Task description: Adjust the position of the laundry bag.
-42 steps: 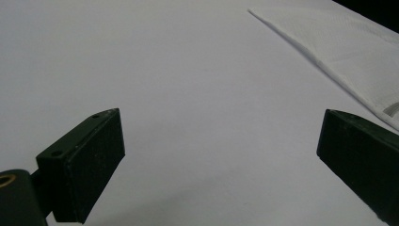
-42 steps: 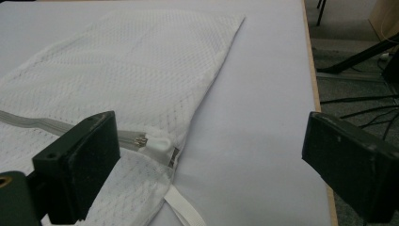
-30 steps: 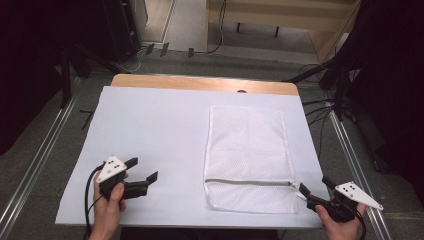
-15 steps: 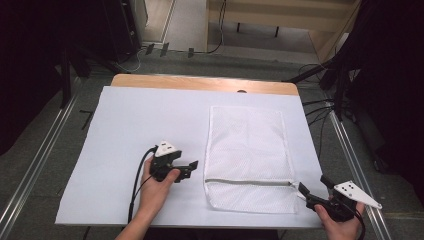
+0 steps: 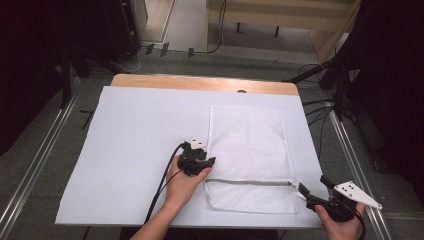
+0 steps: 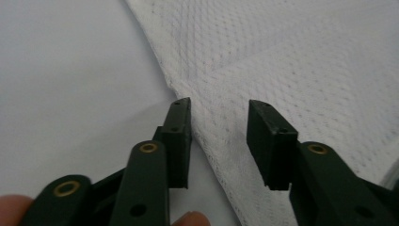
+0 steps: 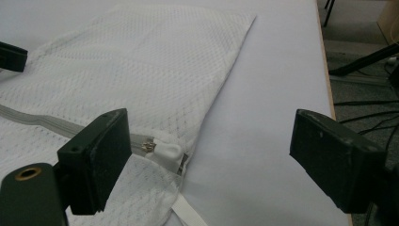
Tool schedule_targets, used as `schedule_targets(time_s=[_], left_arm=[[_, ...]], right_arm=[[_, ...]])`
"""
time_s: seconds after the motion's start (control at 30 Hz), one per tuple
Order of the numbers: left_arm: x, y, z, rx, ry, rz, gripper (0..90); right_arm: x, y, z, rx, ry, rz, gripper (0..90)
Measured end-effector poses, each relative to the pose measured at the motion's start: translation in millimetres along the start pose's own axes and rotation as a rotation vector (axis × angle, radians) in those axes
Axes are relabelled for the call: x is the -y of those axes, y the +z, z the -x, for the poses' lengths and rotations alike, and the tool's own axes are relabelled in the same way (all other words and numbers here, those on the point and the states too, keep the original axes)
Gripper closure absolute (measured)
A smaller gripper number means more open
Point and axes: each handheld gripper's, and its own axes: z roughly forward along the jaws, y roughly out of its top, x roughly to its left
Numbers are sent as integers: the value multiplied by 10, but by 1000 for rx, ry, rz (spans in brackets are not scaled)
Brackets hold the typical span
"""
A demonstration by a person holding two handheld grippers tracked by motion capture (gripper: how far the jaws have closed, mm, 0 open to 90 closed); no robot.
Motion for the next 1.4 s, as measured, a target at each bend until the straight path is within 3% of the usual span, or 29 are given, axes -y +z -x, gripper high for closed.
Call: schedule_targets(time_s=[0.1, 0.17, 0.27, 0.43, 0.73, 1.07, 1.2, 1.4], left_arm=[[-20, 18, 9, -24, 14, -10, 810], [-25, 19, -16, 15, 10, -16, 900], [-13, 1, -22, 10, 26, -11, 900], [14, -95, -132, 28, -14, 15, 900], [154, -385, -455, -2, -73, 46, 900], [443, -760, -838, -57, -145, 85, 900], [569, -871, -956, -76, -154, 85, 900], [683, -961, -1013, -88, -178, 98, 900]], right_arm=[[5, 5, -2, 1, -2, -3, 134], [7, 12, -9, 1, -5, -2, 134], [6, 11, -23, 2, -9, -5, 134], [10, 19, -29, 1, -10, -7, 134], [7, 32, -63, -5, -23, -9, 134], [-3, 43, -122, -18, -29, -11, 135], [-8, 40, -146, -24, -32, -9, 136], [-18, 36, -194, -45, -40, -6, 179]])
